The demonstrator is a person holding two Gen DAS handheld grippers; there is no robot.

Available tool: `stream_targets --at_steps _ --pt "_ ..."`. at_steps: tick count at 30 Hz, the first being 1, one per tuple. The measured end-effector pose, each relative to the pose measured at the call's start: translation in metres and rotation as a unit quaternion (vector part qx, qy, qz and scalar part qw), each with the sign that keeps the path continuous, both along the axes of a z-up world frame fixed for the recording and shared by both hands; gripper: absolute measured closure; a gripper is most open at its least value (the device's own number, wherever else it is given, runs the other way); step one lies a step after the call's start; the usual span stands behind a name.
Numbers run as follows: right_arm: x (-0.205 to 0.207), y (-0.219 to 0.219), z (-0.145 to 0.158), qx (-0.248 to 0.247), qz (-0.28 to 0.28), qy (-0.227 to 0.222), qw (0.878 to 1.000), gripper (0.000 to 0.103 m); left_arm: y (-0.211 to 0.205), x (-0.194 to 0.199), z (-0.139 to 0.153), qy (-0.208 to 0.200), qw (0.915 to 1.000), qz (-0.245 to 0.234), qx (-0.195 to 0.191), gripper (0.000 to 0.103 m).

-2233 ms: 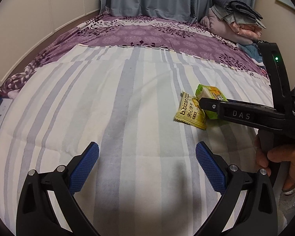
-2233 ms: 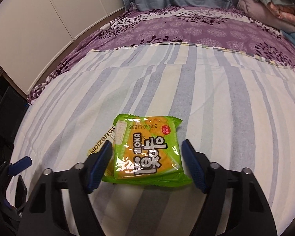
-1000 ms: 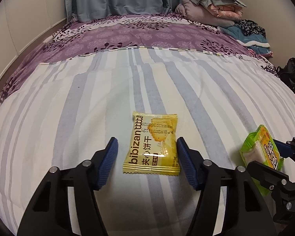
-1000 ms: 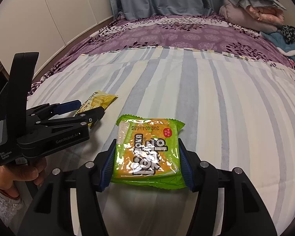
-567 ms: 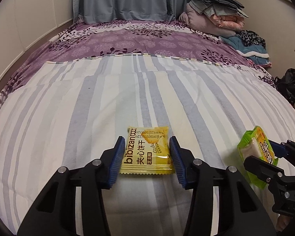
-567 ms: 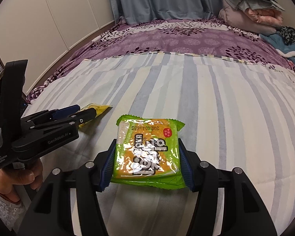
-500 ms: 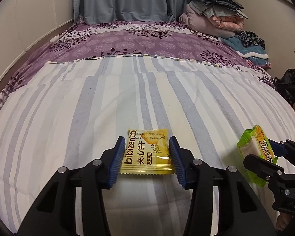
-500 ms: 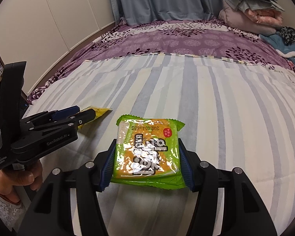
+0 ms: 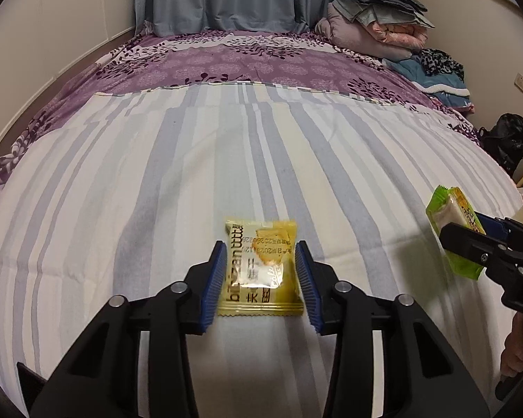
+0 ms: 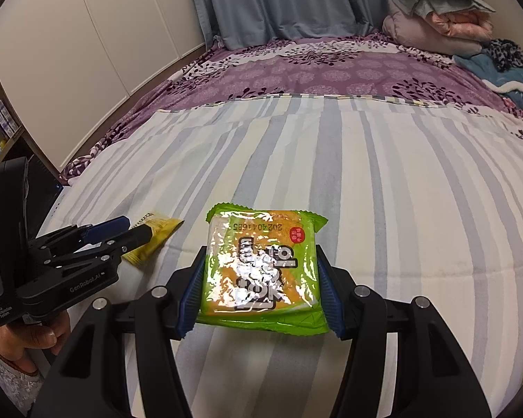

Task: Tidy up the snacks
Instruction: 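Carry the green cracker pack into the basket and open the right gripper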

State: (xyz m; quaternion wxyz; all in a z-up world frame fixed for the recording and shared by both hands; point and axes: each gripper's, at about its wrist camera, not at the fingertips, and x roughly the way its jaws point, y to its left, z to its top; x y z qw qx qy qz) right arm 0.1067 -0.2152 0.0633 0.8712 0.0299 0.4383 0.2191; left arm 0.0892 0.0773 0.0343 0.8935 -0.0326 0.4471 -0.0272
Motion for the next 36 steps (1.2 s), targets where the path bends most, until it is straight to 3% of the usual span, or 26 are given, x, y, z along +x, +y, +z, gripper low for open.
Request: stream_targets --at_steps 5,9,18,28,36 --pt "-0.013 -0.011 -0.001 0.014 -0.009 0.009 1.0 0.046 0.001 -0.013 -0.009 0.01 0.9999 0.008 0.002 0.062" --pt "-0.019 -0.017 0.0 0.012 -0.016 0.007 1.0 0.046 -0.001 -0.011 -0.011 0.011 0.9999 0.006 0.005 0.05" --pt "-0.029 -0.026 0.005 0.013 -0.025 0.001 1.0 0.046 -0.005 -0.006 -0.018 0.009 0.9996 -0.003 0.025 0.054" --pt "-0.042 -0.036 0.024 0.029 -0.03 -0.019 0.999 0.046 -0.005 -0.024 0.013 -0.021 0.9996 0.0 0.018 0.055" --pt "-0.061 -0.059 0.043 0.041 -0.044 -0.043 0.997 0.046 -0.028 -0.04 0.042 -0.046 0.9987 -0.02 0.012 0.055"
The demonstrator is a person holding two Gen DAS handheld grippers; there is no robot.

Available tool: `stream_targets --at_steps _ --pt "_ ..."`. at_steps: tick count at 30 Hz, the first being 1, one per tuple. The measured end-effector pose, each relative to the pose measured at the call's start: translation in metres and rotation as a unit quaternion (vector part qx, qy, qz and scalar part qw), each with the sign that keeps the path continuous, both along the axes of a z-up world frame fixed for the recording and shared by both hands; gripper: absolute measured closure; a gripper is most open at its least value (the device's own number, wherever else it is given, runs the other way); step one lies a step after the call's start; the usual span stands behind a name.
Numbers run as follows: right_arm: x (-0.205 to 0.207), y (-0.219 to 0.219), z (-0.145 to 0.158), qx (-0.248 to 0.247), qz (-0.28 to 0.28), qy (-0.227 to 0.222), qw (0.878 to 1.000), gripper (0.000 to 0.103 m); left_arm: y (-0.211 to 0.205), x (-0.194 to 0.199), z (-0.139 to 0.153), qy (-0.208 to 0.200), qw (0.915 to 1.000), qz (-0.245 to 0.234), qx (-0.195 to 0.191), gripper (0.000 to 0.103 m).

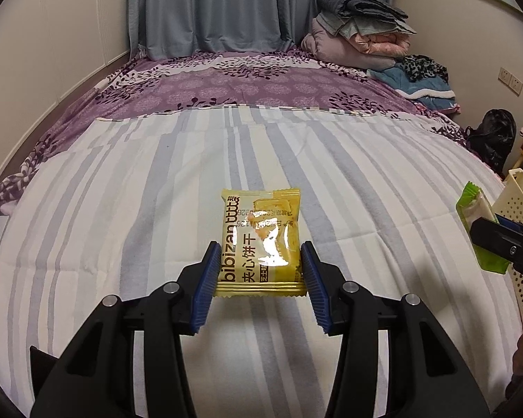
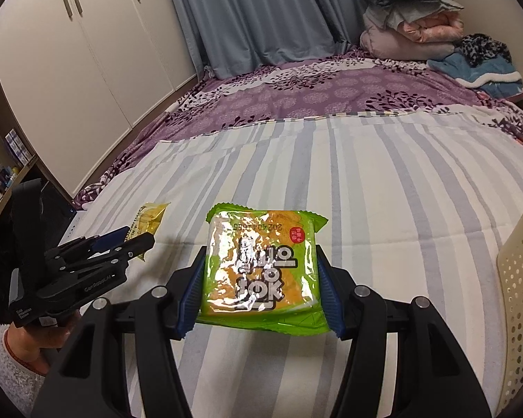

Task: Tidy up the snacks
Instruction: 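Carry the green cracker pack into the basket and open the right gripper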

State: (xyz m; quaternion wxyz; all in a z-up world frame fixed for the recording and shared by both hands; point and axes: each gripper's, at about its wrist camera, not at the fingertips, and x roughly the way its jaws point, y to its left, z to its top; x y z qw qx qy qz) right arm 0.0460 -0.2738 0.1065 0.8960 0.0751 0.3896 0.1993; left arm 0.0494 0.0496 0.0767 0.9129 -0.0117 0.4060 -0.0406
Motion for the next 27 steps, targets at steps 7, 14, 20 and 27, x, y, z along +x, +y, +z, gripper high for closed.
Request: stream_targets --at_steps 7,14,20,27 --pt "-0.022 -0.034 0.019 0.015 -0.033 -0.024 0.999 0.046 -0.028 -0.012 0.02 -0.014 0.9995 -0.029 -0.001 0.055" --pt "-0.046 -0.082 0.041 0.027 -0.079 -0.057 0.995 0.046 -0.058 -0.021 0.035 -0.026 0.9979 -0.059 0.004 0.055" --pt "-0.064 -0.129 0.053 0.034 -0.131 -0.076 0.988 0.046 -0.086 -0.028 0.045 -0.033 0.9956 -0.087 0.009 0.055" --pt "-0.083 -0.18 0.057 0.032 -0.19 -0.086 0.977 0.046 -0.115 -0.034 0.058 -0.043 0.992 -0.118 0.013 0.055"
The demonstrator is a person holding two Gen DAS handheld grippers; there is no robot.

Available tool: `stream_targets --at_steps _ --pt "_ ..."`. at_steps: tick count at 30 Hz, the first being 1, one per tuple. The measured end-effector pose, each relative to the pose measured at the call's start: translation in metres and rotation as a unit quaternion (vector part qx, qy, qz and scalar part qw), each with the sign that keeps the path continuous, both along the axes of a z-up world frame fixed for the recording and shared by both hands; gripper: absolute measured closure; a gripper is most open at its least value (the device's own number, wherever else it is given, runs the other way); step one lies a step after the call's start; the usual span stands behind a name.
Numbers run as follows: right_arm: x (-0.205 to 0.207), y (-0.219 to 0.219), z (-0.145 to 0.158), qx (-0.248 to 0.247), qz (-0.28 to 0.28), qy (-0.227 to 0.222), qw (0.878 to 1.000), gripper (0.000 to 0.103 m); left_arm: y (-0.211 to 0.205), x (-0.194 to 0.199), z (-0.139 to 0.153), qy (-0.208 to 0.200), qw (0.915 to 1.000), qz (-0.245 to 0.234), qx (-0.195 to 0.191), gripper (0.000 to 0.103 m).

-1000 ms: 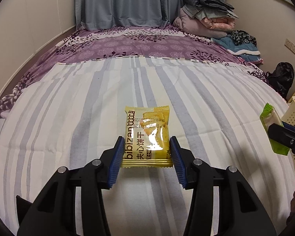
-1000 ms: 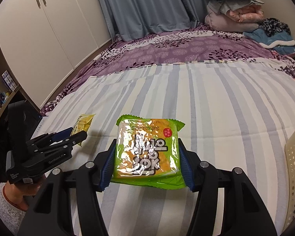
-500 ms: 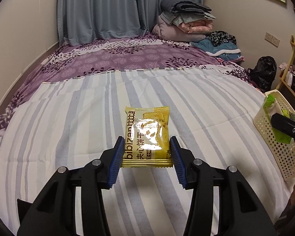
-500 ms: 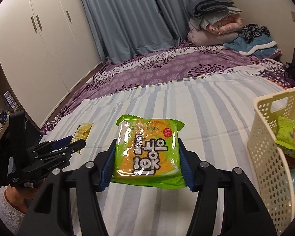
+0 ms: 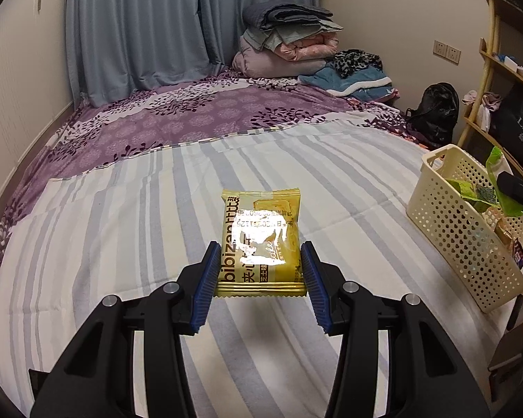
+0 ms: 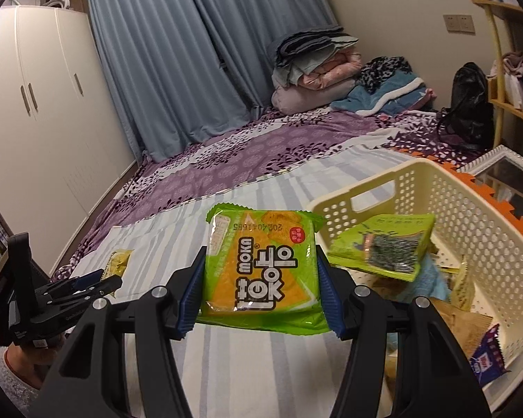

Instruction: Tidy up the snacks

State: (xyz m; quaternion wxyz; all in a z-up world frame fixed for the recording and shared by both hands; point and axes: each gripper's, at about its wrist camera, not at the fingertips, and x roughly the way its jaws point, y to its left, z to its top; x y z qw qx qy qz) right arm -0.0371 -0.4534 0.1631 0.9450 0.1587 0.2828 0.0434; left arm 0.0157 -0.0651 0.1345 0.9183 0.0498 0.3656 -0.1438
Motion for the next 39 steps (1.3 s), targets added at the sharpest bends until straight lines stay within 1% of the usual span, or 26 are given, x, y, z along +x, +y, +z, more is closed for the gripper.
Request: stream_targets --at_steps 8,15,17,19,20,21,22,30,34,39 --pt "-0.017 -0.054 -0.008 0.0 -0.075 0.012 0.997 0.046 -0.027 -0.006 0.01 -0.006 0.9995 -0.031 0.003 0.055" --pt "-0.02 -0.085 -0.023 -0.001 -0.121 0.05 0.991 0.046 -0.05 -0.015 0.018 -0.015 0.998 -0.06 0.007 0.055" --pt "-0.02 -0.092 -0.027 0.008 -0.129 0.058 0.99 0.045 -0.053 -0.016 0.019 -0.017 0.9977 -0.065 0.009 0.055" --pt "-0.024 -0.099 -0.029 0.019 -0.141 0.056 0.988 0.04 -0.055 -0.015 0.02 -0.016 0.9977 -0.065 0.01 0.055" --pt "-0.027 -0.102 -0.028 0.019 -0.147 0.052 0.988 0.031 -0.055 -0.014 0.019 -0.015 0.9977 -0.064 0.011 0.055" --pt "-0.029 -0.104 -0.028 0.017 -0.154 0.048 0.987 0.029 -0.055 -0.014 0.019 -0.014 0.9978 -0.064 0.012 0.055" --pt "-0.03 -0.105 -0.028 0.014 -0.157 0.046 0.986 0.029 -0.055 -0.013 0.017 -0.011 0.9979 -0.063 0.013 0.055" --pt "-0.035 -0.101 -0.024 0.011 -0.152 0.032 0.988 0.029 -0.053 -0.007 -0.007 0.022 0.9982 -0.054 0.016 0.054" --pt "-0.038 -0.096 -0.022 0.0 -0.149 0.024 0.988 0.029 -0.053 -0.003 -0.026 0.044 0.9979 -0.044 0.02 0.04" --pt "-0.042 -0.092 -0.02 -0.008 -0.144 0.016 0.989 0.029 -0.056 0.005 -0.058 0.082 0.9958 -0.032 0.026 0.039"
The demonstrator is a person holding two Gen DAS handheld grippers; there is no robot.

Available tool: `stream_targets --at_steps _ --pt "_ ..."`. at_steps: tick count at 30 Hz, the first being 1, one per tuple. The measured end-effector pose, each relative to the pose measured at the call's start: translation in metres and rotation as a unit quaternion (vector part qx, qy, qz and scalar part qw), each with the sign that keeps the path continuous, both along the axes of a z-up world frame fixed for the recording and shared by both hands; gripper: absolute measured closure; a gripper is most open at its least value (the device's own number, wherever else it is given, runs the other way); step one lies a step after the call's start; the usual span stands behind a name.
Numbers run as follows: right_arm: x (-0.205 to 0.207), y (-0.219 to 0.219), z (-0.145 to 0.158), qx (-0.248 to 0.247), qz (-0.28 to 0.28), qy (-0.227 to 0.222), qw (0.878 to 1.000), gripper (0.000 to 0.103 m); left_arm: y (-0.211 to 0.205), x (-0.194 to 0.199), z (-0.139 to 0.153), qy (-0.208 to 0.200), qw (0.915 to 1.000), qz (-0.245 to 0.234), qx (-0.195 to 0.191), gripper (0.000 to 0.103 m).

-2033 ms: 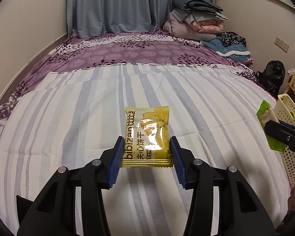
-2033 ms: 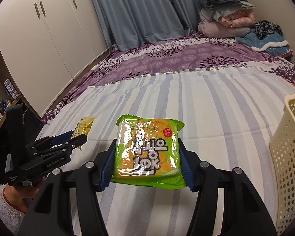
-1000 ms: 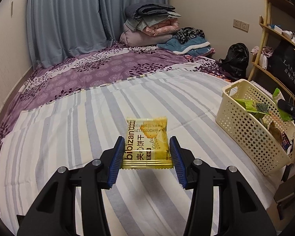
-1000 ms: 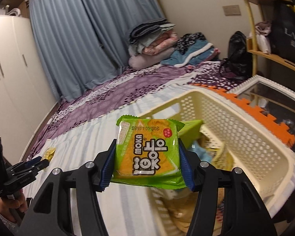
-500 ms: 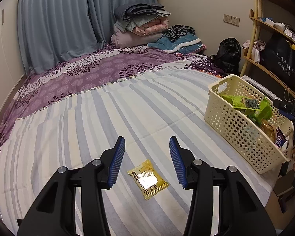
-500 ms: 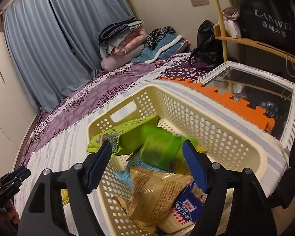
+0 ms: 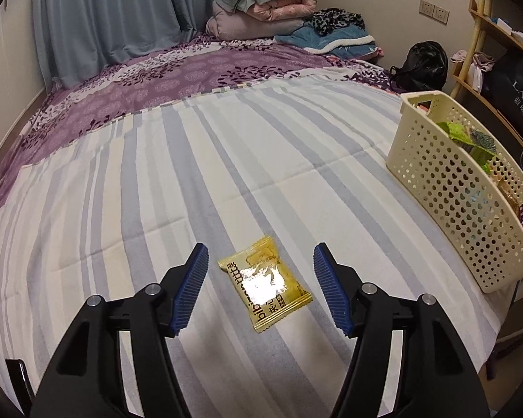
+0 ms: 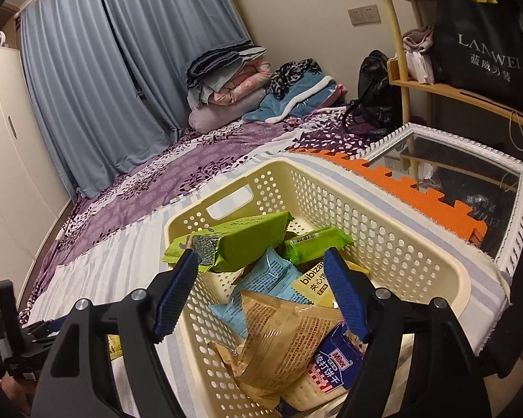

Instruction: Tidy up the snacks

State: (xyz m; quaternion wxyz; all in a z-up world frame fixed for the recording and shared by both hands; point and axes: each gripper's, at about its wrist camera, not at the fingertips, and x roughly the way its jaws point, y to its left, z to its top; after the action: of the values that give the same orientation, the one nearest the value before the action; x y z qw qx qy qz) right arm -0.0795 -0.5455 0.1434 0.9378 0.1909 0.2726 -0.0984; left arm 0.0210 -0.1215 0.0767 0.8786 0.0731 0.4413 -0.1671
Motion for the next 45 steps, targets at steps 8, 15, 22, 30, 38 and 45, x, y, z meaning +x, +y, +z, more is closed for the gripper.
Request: stream_targets --at_steps 8,15,22,30,38,45 --pt "-0.007 0.001 -0.003 -0.01 0.002 0.0 1.0 0.029 -0.007 0.012 -0.04 0.037 0.9992 0.013 0.01 0.039" --pt "-0.009 -0.002 -0.006 -0.008 -0.001 0.002 1.0 0.029 -0.011 0.016 -0.056 0.046 0.9986 0.019 0.016 0.04" --pt "-0.01 -0.004 -0.007 -0.006 -0.004 0.0 1.0 0.029 -0.018 0.009 -0.049 0.032 0.9993 0.005 0.019 0.052" --pt "-0.014 -0.009 -0.005 -0.003 -0.013 -0.007 1.0 0.03 -0.029 -0.006 -0.018 0.003 0.9998 -0.022 0.004 0.057" --pt "-0.021 -0.015 -0.002 0.001 -0.022 -0.018 1.0 0.03 -0.055 -0.024 0.024 -0.029 0.9976 -0.058 -0.021 0.057" --pt "-0.033 -0.027 0.0 0.003 -0.039 -0.025 0.999 0.03 -0.094 -0.038 0.06 -0.05 0.992 -0.107 -0.045 0.057"
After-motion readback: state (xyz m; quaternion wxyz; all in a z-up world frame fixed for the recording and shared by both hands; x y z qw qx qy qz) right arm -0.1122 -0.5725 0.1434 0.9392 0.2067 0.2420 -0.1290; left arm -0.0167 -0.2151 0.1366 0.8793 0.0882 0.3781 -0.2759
